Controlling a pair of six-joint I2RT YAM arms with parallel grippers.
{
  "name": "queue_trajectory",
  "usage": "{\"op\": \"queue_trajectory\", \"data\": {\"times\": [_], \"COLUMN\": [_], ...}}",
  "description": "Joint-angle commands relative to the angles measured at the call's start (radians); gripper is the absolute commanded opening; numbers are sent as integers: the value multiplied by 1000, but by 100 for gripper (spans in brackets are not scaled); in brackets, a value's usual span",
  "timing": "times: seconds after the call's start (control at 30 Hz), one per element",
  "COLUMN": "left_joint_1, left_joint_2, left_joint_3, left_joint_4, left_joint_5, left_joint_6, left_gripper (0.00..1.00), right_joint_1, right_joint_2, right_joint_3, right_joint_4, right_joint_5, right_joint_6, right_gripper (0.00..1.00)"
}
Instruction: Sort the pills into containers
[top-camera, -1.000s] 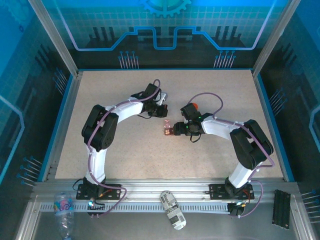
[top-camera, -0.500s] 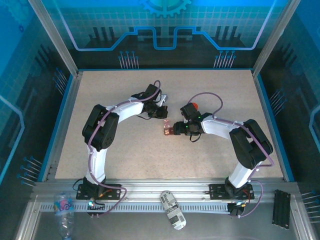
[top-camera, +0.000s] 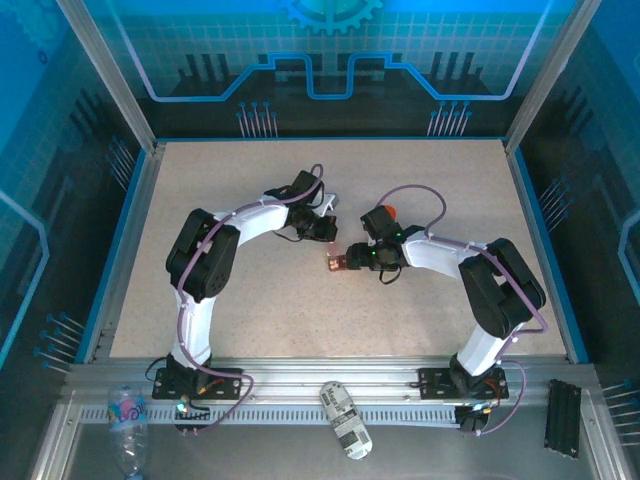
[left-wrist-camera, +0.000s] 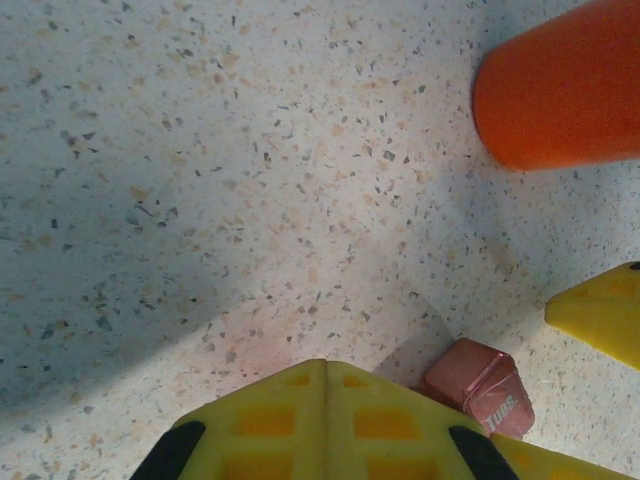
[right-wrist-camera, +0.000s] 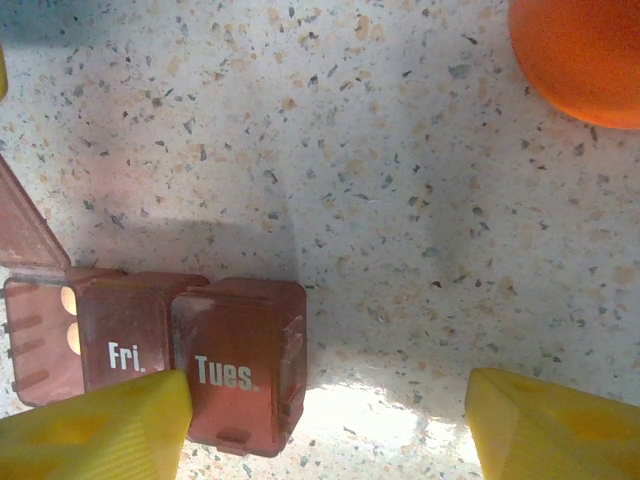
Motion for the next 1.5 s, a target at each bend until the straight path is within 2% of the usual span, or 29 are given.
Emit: {"op": "queue_trajectory", "data": {"times": [0.0,0.6,0.7,0.83,0.97,1.17,1.47], "left_joint_1": [-10,-25,-24,-20,-6,-2,-2], "left_joint_2": [-14,-115,-133,-146,-133,-74,-86], "left_joint_3": [6,-93,-108,-112,-90,-38,-69], "left_joint_4": [-30,-7,6,13,-4,-80,-75], "left_joint_5": [43,48,13,-122,-186,-177,-96], "left_joint_6": [25,15,11,-16,-38,-32,-36], "left_gripper": [0,0,0,0,0,0,0], "right_joint_1": [5,5,6,6,6,6,6], "right_joint_2": [26,40,42,44,43,42,46], "right_joint_3": [15,21,21,23,22,24,29], "right_joint_4": [-16,-13,-13,-13,-13,-13,-13], "right_joint_5": [21,20,18,17,17,17,16], "right_joint_6": [20,33,34,33,33,34,34], "right_gripper": [73,73,73,73,73,73,73]}}
